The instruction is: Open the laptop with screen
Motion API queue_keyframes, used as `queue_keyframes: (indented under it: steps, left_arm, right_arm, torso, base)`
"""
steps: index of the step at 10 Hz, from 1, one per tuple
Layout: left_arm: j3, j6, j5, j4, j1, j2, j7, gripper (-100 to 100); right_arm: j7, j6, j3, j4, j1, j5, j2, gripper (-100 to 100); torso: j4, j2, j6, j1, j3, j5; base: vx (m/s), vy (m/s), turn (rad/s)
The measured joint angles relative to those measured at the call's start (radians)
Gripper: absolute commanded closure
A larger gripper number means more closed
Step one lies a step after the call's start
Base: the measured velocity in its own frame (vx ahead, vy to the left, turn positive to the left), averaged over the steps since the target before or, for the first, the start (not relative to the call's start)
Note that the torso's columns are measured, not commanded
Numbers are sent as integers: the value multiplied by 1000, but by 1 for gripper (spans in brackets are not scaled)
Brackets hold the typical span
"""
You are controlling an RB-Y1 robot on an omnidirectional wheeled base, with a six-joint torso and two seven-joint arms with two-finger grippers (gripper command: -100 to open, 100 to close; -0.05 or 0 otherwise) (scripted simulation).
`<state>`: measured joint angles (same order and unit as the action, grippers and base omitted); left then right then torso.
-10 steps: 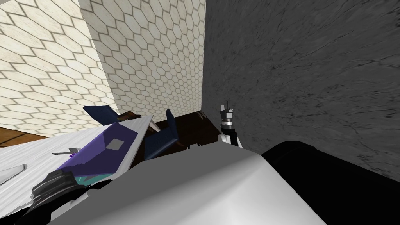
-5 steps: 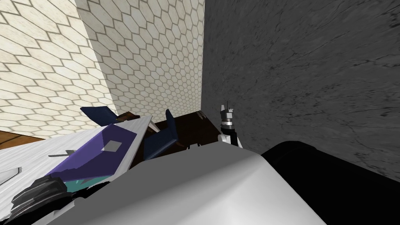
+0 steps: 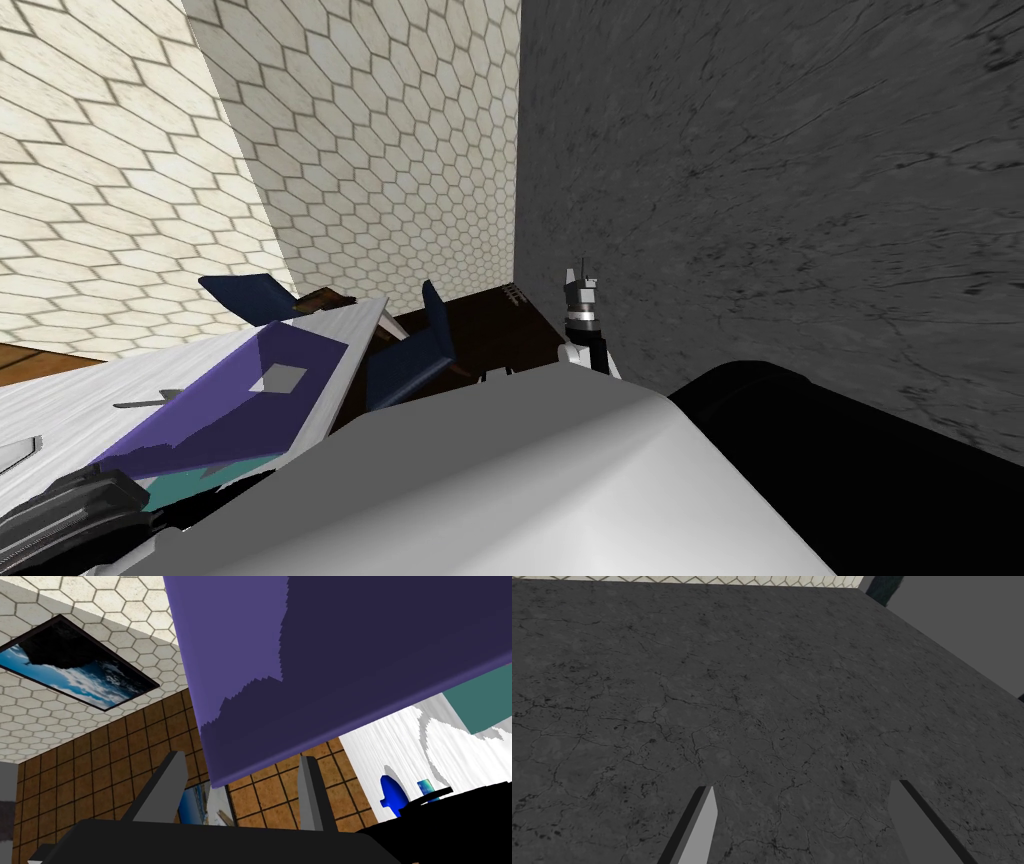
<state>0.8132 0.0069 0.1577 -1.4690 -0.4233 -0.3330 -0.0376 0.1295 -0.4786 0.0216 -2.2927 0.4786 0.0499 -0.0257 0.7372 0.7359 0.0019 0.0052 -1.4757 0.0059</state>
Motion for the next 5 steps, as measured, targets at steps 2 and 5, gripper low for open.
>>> queue_keyframes:
  steps: [2,5]
  left_arm:
    - [-13,21,0,11,-30,-41,56,100]
    - [-30,38,1,36,-61,-95,141,100]
  right_arm:
    - [0,0,0,0,0,0,0,0]
    - [0,0,0,0,0,0,0,0]
  torso:
    - [0,-1,0,0,-1,0]
    - [0,-1,0,1,0,0]
  base:
    - [2,-1,-16]
    - [5,0,-23]
